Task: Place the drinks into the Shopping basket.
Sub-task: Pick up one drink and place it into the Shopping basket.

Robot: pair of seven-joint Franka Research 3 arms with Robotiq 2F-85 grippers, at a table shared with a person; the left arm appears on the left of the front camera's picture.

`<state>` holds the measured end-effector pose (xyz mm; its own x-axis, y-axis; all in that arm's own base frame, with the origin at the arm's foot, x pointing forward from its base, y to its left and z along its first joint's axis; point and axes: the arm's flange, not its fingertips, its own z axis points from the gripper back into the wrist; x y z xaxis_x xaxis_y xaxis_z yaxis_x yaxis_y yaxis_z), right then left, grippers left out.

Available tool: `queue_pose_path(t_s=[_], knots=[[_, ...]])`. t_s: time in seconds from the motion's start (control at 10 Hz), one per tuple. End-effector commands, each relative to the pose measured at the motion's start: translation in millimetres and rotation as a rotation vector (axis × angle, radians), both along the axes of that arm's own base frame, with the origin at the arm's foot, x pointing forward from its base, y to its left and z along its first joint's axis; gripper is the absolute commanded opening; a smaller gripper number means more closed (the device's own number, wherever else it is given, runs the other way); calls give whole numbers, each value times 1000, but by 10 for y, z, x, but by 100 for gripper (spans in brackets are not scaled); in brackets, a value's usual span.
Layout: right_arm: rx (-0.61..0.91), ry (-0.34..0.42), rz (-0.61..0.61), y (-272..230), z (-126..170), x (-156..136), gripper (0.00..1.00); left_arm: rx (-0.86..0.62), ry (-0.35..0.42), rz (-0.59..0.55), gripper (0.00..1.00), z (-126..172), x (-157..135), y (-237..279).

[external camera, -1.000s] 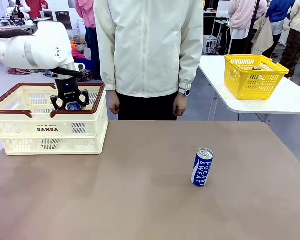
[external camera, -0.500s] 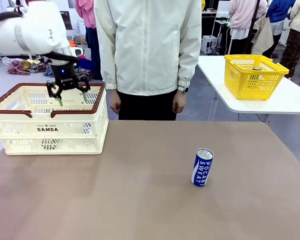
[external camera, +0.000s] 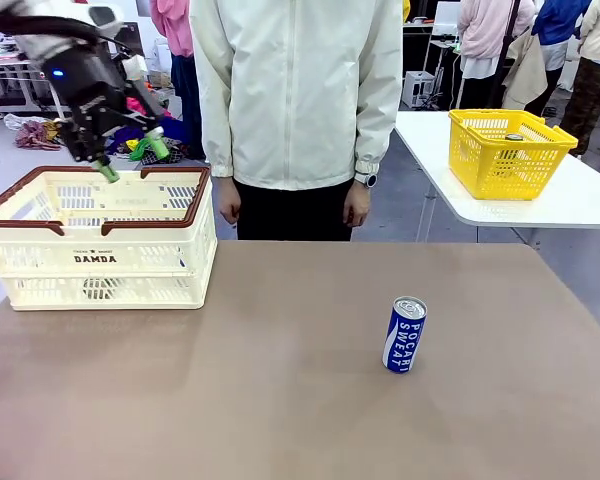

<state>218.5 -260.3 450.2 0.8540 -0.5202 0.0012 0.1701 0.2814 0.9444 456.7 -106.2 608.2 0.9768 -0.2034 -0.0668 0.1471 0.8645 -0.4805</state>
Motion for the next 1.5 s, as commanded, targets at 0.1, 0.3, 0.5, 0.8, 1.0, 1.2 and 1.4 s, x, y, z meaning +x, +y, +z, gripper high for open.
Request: queue_pose_path(t_s=[0.1,0.3,0.5,0.8,1.0,1.2,1.4], knots=[[-2,-12,10,-13,9,-20,100,-245,151,-249,100,-328,-750,565],[-2,-12,10,-13,9,-20,100,-617,-8,56,100,-813,-1165,1007],[-2,-12,10,-13,9,-20,100,-818,-240,392,100,-1347,-1311,1084],[-2,-12,10,-13,9,-20,100,-624,24,123,100,-1171,-1237,1253],[-2,-12,10,-13,9,-20,100,-624,24,123,100,-1171,-1237,1253],[-2,-12,10,-13,9,-20,100,-624,24,123,100,-1171,-1237,1253],[-2,-12,10,-13,9,-20,100,-624,24,123,100,-1171,-1237,1253]])
